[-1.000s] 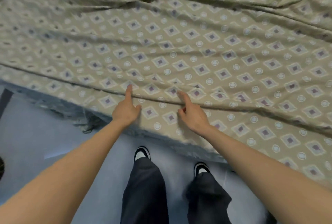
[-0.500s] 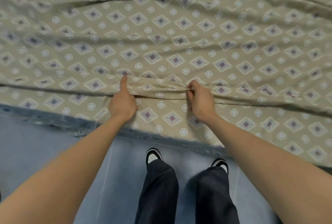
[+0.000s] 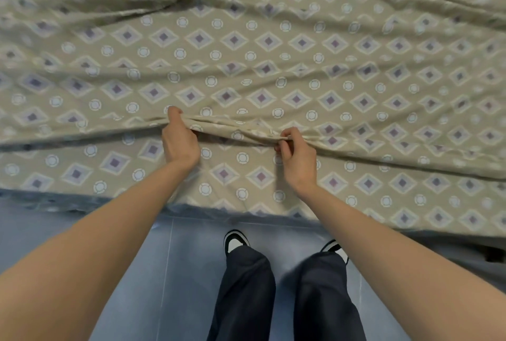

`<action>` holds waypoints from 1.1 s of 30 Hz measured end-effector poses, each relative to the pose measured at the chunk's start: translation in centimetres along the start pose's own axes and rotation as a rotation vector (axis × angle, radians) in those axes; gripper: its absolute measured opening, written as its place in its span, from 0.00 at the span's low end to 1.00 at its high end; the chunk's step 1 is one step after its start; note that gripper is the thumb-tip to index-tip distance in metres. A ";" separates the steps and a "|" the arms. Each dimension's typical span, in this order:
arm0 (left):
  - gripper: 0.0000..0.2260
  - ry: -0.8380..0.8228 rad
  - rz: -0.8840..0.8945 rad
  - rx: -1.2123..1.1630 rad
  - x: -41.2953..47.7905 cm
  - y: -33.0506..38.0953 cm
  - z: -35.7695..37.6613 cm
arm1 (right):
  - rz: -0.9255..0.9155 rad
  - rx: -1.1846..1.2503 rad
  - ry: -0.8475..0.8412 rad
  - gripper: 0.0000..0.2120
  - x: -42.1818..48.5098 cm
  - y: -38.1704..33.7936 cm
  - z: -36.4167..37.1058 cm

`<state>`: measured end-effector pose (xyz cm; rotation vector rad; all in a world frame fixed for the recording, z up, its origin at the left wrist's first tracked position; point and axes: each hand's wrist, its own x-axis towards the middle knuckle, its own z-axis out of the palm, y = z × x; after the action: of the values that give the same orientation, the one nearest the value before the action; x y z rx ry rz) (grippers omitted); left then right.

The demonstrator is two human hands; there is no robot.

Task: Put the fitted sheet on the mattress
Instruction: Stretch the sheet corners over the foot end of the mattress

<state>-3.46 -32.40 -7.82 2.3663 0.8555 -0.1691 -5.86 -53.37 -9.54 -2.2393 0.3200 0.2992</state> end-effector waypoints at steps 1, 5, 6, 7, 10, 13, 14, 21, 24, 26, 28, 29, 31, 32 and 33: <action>0.16 -0.004 0.013 0.001 0.3 0.1 -0.1 | 0.006 -0.001 0.010 0.04 0.2 -0.2 0.0; 0.15 -0.057 0.095 0.033 1.9 0.0 -0.5 | 0.064 -0.085 0.068 0.07 1.0 -1.2 0.4; 0.15 -0.069 0.109 0.038 2.3 -0.1 -0.6 | 0.077 -0.084 0.069 0.07 1.2 -1.2 0.6; 0.15 -0.076 0.117 0.038 2.7 -0.1 -0.6 | 0.080 -0.066 0.058 0.09 1.4 -1.3 0.8; 0.16 -0.089 0.122 0.000 3.4 0.4 -0.5 | 0.080 0.014 0.042 0.13 2.0 -1.1 1.2; 0.17 -0.130 0.082 -0.059 3.8 0.9 -0.2 | 0.048 -0.015 0.044 0.12 2.3 -1.4 1.1; 0.18 -0.159 0.069 -0.085 3.7 0.7 -0.1 | 0.024 -0.030 0.031 0.09 2.1 -1.6 0.9; 0.35 -0.389 0.228 -0.106 1.0 -0.5 -1.0 | -0.056 -0.128 -0.111 0.23 -0.4 -1.8 -0.1; 0.36 -0.416 0.184 -0.087 -0.7 -0.4 -2.1 | 0.013 -0.119 -0.134 0.24 -1.0 -2.5 -1.1; 0.34 -0.415 0.124 -0.144 -2.3 -0.3 -3.6 | 0.012 -0.115 -0.171 0.22 -1.8 -3.7 -2.4; 0.31 -0.393 0.076 -0.196 -3.2 0.0 -4.8 | -0.003 -0.118 -0.210 0.20 -2.5 -5.0 -3.5; 0.29 -0.375 0.064 -0.213 -3.9 0.1 -5.7 | -0.021 -0.116 -0.223 0.20 -3.0 -5.8 -4.2; 0.27 -0.332 0.051 -0.266 -5.8 1.0 -7.9 | -0.074 -0.093 -0.242 0.19 -4.3 -7.7 -5.8; 0.26 -0.317 0.037 -0.290 -6.4 1.5 -8.8 | -0.098 -0.089 -0.249 0.19 -4.9 -8.5 -6.3; 0.25 -0.300 0.024 -0.309 -7.1 2.0 -9.6 | -0.127 -0.087 -0.256 0.18 -5.5 -9.3 -6.8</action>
<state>-8.55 -31.80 3.14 1.9979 0.6563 -0.3467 -7.26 -52.18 3.06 -2.2620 0.0291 0.5344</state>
